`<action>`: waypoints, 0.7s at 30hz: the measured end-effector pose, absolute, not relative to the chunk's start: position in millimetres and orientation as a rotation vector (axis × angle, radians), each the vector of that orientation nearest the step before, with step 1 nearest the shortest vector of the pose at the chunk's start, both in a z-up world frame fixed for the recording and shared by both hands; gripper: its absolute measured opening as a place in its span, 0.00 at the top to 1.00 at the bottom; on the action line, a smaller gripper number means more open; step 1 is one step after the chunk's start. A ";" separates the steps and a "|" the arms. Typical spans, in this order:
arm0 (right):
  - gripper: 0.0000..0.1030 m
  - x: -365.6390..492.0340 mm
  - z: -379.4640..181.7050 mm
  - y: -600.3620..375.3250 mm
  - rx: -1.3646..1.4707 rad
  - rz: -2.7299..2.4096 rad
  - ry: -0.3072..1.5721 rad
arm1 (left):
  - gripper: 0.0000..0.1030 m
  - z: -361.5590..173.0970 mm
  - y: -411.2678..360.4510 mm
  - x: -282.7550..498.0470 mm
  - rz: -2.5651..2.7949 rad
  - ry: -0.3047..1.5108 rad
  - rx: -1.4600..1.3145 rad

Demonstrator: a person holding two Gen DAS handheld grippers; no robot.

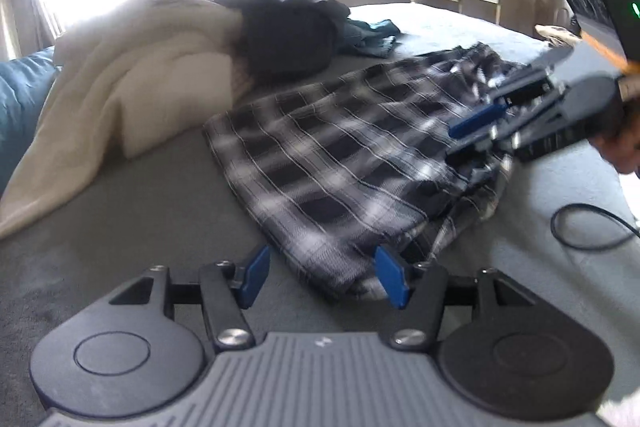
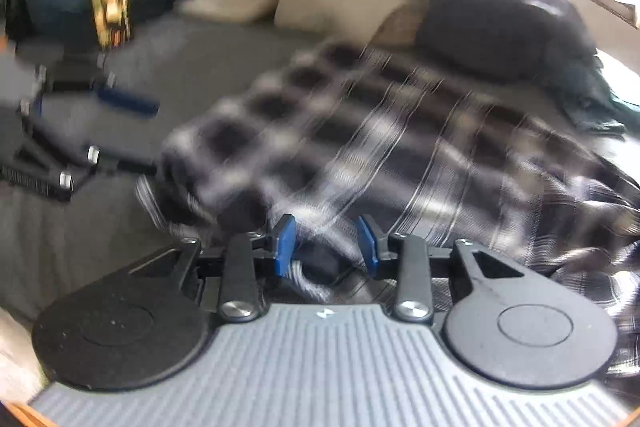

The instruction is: Fold clothes

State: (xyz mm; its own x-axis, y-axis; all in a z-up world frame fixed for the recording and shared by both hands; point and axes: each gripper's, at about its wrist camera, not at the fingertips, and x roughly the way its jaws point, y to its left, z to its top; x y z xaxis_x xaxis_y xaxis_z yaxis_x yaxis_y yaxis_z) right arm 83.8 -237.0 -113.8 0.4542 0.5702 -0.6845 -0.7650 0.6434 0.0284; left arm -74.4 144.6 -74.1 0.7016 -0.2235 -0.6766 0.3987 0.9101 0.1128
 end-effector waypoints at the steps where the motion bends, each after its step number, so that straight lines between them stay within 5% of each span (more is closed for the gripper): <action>1: 0.68 82.4 -110.1 -240.6 -0.276 0.848 0.711 | 0.42 -75.4 144.3 -76.5 -0.356 0.715 0.275; 14: 0.78 40.9 -114.7 -196.0 -0.308 1.076 0.833 | 0.44 -96.5 108.2 -69.5 -0.456 0.643 0.460; 21: 0.84 32.5 -134.2 -186.0 -0.336 1.049 0.897 | 0.63 -101.0 110.6 -61.4 -0.482 0.646 0.458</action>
